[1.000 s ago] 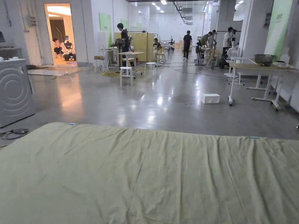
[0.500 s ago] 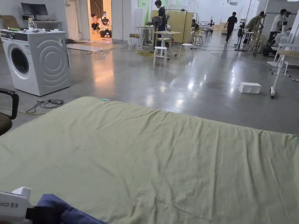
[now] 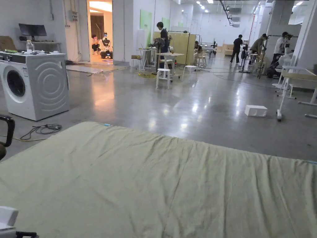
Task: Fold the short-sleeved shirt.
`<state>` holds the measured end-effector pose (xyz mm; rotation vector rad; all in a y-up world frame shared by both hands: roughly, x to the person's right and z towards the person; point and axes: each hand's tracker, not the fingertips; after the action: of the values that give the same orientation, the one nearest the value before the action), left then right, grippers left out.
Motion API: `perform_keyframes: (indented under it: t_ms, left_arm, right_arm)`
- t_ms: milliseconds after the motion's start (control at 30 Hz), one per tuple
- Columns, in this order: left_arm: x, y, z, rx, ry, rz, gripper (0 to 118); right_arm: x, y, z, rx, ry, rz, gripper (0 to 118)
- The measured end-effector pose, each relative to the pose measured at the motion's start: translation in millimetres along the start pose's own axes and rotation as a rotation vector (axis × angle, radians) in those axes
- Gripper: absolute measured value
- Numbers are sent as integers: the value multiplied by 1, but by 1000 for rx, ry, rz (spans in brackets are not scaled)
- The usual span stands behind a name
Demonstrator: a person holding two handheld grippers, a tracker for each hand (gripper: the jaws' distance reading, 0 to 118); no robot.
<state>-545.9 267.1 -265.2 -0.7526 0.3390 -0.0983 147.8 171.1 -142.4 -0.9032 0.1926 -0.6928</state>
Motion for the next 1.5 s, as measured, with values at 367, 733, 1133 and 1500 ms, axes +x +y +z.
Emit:
perform_keyframes:
  t_ms: [367,733,1133,1500]
  left_arm:
    - [110,12,240,594,-372,-20,100]
    - [198,-30,308,732,-354,9,34]
    - [193,-79,293,593,-388,0,0]
    - [199,-67,306,682,-297,-14,0]
  right_arm:
    - [-76,51,70,351,113,287,0]
    - [-148,41,136,927,-147,926,0]
    - [-101,28,139,753,-93,672,0]
    - [-115,24,137,761,-19,670,0]
